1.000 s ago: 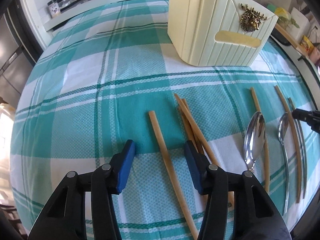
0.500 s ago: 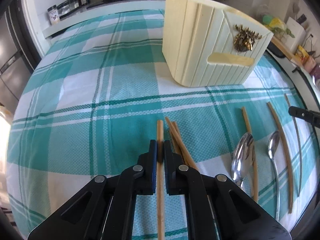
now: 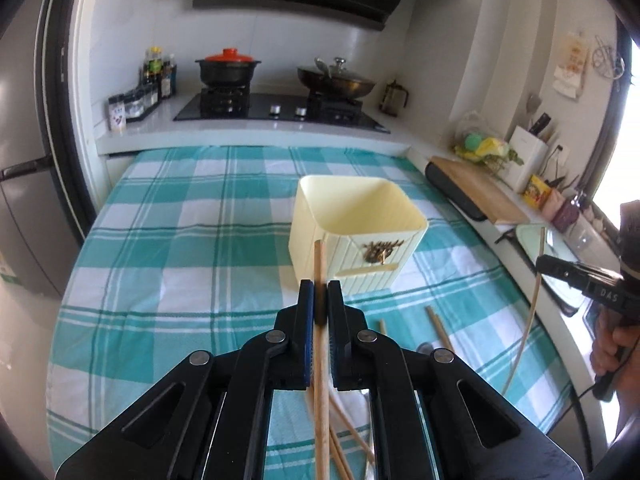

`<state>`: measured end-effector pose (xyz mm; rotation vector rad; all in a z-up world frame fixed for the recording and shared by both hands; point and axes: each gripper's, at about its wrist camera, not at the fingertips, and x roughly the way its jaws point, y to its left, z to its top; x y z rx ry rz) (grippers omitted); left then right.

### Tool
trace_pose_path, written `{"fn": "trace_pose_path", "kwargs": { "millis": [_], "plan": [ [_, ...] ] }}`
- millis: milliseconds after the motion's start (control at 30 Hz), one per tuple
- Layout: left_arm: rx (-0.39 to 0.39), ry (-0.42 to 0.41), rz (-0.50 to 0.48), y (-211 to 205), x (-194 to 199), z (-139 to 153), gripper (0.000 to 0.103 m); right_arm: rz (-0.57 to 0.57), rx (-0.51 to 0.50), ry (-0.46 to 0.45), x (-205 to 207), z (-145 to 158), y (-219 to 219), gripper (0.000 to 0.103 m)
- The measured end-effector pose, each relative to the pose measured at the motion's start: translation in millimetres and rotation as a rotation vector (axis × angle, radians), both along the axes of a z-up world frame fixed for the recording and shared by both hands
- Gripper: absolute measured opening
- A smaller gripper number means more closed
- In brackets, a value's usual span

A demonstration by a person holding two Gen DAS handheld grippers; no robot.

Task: Organize utensils
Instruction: 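Carry the chopstick over the cream caddy and drop it inside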

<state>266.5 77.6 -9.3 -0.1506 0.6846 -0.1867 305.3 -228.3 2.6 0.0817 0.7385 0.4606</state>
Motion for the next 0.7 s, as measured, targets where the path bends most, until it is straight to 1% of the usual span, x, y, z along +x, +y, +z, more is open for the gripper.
{"fn": "trace_pose_path", "kwargs": {
  "millis": [100, 167, 267, 433, 533, 600, 633, 700],
  "plan": [
    [-0.021, -0.062, 0.003, 3, -9, 10, 0.005, -0.011, -0.027, -0.077, -13, 16, 2, 0.007],
    [-0.021, -0.08, 0.01, 4, -9, 10, 0.005, -0.011, -0.043, -0.11, -17, 21, 4, 0.007],
    [-0.039, -0.067, 0.009, 6, -6, 5, 0.005, -0.003, -0.031, -0.115, -19, 24, 6, 0.007],
    [-0.049, -0.07, 0.01, 5, -7, 2, 0.0, -0.002, -0.03, -0.131, -24, 29, 7, 0.007],
    [-0.044, -0.039, 0.004, 5, -3, -1, 0.0, -0.006, -0.025, -0.13, -23, 31, 5, 0.007],
    [-0.04, 0.019, 0.006, 7, 5, -9, 0.003, -0.009, -0.022, -0.13, -24, 33, 5, 0.007],
    [-0.035, 0.062, 0.003, 8, 12, -17, 0.006, -0.008, -0.022, -0.131, -26, 34, 4, 0.007],
    [-0.023, 0.139, -0.006, 9, 26, -36, 0.028, -0.008, -0.023, -0.133, -28, 34, 3, 0.007]
  ]
}}
